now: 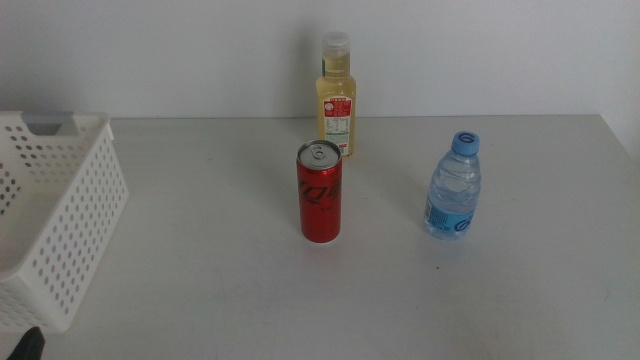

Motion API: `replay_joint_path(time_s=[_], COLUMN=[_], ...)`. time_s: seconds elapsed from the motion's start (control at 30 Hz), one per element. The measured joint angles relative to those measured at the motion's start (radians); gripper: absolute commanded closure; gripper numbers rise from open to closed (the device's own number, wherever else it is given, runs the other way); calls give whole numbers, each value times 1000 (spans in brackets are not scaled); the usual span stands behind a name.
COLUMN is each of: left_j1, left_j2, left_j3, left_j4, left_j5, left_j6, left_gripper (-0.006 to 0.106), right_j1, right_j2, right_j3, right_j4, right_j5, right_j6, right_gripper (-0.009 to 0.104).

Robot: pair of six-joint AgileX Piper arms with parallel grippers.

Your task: Use arms to grab the bottles and put them into the dustbin to the left of the table.

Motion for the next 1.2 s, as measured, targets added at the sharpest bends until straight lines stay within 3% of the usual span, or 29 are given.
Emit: replay_joint_path(time_s=[0.23, 0.67, 0.9, 1.2], left_j1=[-98, -482, -508, -509], left_j2=[151, 842, 1123, 1222], left_j3=[0, 0, -2, -4], left_j4=[-39, -39, -39, -39], left_j5=[-236, -882, -1151, -1325], left_j6=[-41, -44, -44, -44], left_gripper=[8, 8, 8, 8], right_j1=[0, 0, 0, 0], right_j2=[0, 0, 0, 0], right_j3=[0, 0, 0, 0], right_j4=[0, 0, 0, 0], right_j5=[0, 0, 0, 0], right_j6=[0, 0, 0, 0], right_gripper=[20, 20, 20, 20])
